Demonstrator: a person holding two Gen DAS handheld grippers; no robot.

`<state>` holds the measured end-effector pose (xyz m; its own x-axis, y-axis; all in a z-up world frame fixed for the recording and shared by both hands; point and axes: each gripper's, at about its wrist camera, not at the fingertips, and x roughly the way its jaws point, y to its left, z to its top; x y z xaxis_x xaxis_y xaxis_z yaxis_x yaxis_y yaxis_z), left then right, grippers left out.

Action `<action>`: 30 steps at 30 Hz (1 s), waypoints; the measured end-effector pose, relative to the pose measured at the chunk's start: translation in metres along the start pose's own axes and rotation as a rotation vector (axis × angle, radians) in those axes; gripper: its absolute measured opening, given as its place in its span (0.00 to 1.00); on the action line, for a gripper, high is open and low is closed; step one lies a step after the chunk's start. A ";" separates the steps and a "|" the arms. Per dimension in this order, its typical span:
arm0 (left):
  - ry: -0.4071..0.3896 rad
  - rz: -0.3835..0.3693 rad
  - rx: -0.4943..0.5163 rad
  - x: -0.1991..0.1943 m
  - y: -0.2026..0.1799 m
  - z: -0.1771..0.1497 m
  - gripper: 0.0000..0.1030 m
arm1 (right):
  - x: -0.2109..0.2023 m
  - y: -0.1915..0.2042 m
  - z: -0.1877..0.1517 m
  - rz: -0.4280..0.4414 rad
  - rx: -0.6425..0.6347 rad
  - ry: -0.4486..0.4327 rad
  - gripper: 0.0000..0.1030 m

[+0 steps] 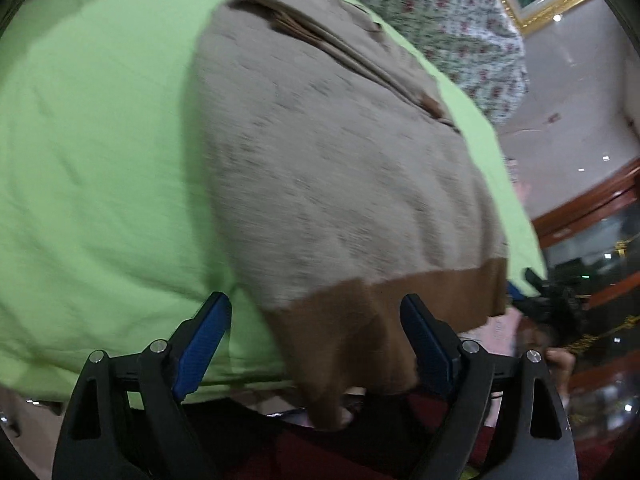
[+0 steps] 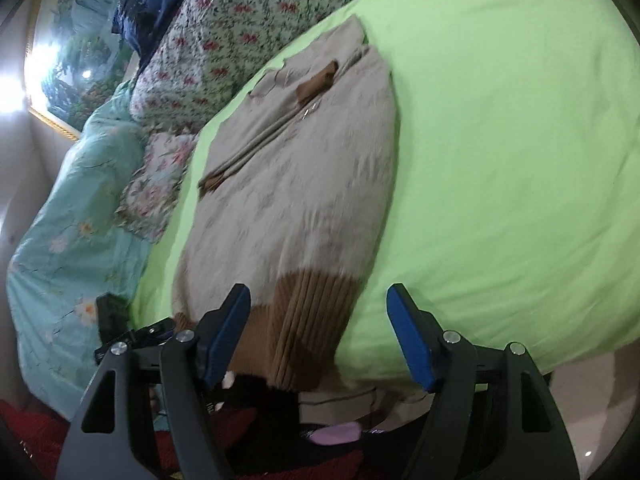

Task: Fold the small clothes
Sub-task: 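Grasp the brown hem with both grippers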

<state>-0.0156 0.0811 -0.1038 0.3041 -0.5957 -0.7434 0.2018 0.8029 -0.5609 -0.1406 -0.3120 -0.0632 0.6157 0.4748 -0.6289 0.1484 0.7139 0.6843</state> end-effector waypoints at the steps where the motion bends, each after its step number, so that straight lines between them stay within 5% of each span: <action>1: -0.004 -0.010 0.007 0.002 -0.001 -0.001 0.87 | 0.005 -0.001 -0.001 0.026 0.004 0.005 0.68; 7: -0.027 -0.030 -0.003 0.004 0.001 -0.001 0.86 | 0.023 -0.006 -0.006 0.147 0.052 -0.016 0.58; 9: -0.046 -0.019 0.013 0.004 -0.002 -0.002 0.72 | 0.022 -0.009 -0.007 0.159 0.071 -0.021 0.35; 11: -0.037 0.000 0.040 0.005 -0.005 -0.005 0.29 | 0.020 -0.013 -0.010 0.104 0.077 -0.015 0.14; 13: -0.016 0.007 0.044 0.007 -0.005 -0.005 0.10 | 0.011 -0.009 -0.012 0.050 0.042 -0.035 0.13; 20: -0.116 0.040 0.123 -0.037 -0.007 -0.008 0.07 | -0.063 0.004 -0.005 -0.040 -0.102 -0.133 0.06; 25: -0.017 0.035 0.068 -0.017 0.012 -0.010 0.12 | -0.034 -0.021 -0.006 -0.100 -0.042 -0.006 0.10; 30: 0.018 0.000 0.023 -0.010 0.023 -0.013 0.28 | -0.038 -0.039 -0.010 -0.041 0.028 -0.053 0.25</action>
<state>-0.0259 0.1051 -0.1137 0.2878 -0.5957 -0.7499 0.2236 0.8031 -0.5522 -0.1780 -0.3530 -0.0695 0.6488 0.4167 -0.6367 0.1957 0.7172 0.6688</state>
